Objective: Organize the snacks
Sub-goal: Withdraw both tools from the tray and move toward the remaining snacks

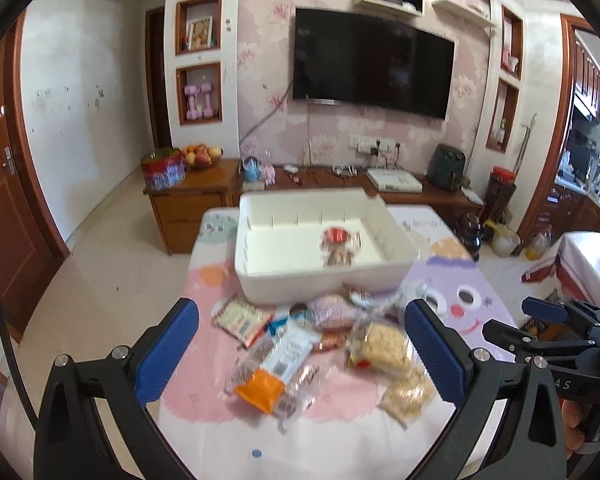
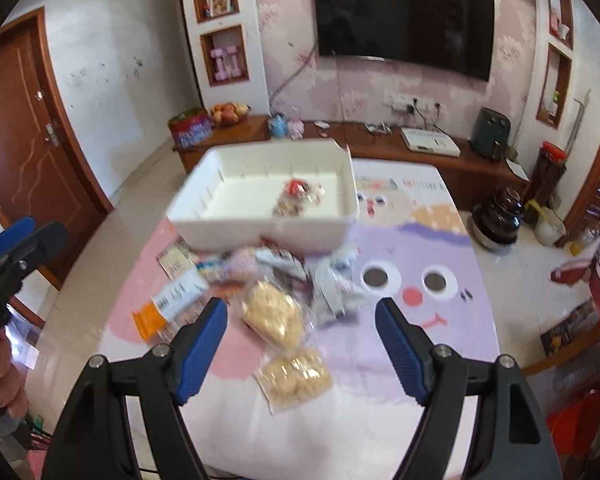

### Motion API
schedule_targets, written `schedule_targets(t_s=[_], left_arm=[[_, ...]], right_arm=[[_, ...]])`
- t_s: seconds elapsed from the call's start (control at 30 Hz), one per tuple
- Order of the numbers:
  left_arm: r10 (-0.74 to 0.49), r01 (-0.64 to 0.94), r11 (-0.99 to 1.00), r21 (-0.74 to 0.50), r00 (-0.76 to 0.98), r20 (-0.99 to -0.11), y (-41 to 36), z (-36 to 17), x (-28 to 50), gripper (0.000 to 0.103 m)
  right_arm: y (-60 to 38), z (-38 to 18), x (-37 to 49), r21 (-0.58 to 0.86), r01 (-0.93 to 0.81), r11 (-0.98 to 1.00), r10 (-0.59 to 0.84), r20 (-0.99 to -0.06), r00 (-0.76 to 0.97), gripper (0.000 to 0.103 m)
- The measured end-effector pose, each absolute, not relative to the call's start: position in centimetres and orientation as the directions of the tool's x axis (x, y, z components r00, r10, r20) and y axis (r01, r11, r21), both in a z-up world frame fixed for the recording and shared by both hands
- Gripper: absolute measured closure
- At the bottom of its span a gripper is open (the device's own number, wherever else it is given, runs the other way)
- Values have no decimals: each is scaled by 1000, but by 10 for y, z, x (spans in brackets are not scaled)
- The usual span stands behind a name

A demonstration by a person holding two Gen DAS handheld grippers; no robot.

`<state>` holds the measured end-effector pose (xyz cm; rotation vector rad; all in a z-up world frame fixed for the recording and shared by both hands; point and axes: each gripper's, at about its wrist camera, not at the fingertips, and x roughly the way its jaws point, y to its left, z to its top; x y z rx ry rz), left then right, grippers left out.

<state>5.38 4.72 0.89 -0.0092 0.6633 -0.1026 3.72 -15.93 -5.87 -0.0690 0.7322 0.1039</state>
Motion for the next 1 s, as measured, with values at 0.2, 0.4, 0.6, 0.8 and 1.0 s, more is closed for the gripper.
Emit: schedule_targets(t_s=[0.2,0.4,0.6,0.8,1.0], left_arm=[[-66,99,995,6,704,-707,43,-39,67,1],[-33,84,996,27,635,-772,43,-80,88,1],[-19,81,996,31,557,-830,49,-115,109,1],[-2,76,996,43,504,-864,50,-143,127,1],[14,76,995,56,470,-882,49,-161,144,1]], right_arm=[[-158,-110,45,-77,-108,991,15,-742,671,26],[-162,-144,59,-60,-106,993,18,-791,612,26],[-172,-166,70,-19,-87,996,34,-821,569,26],[-172,-188,82,-3,-89,996,45,-848,527,26],[-169,-211,96,13,-95,995,57,-878,476,26]])
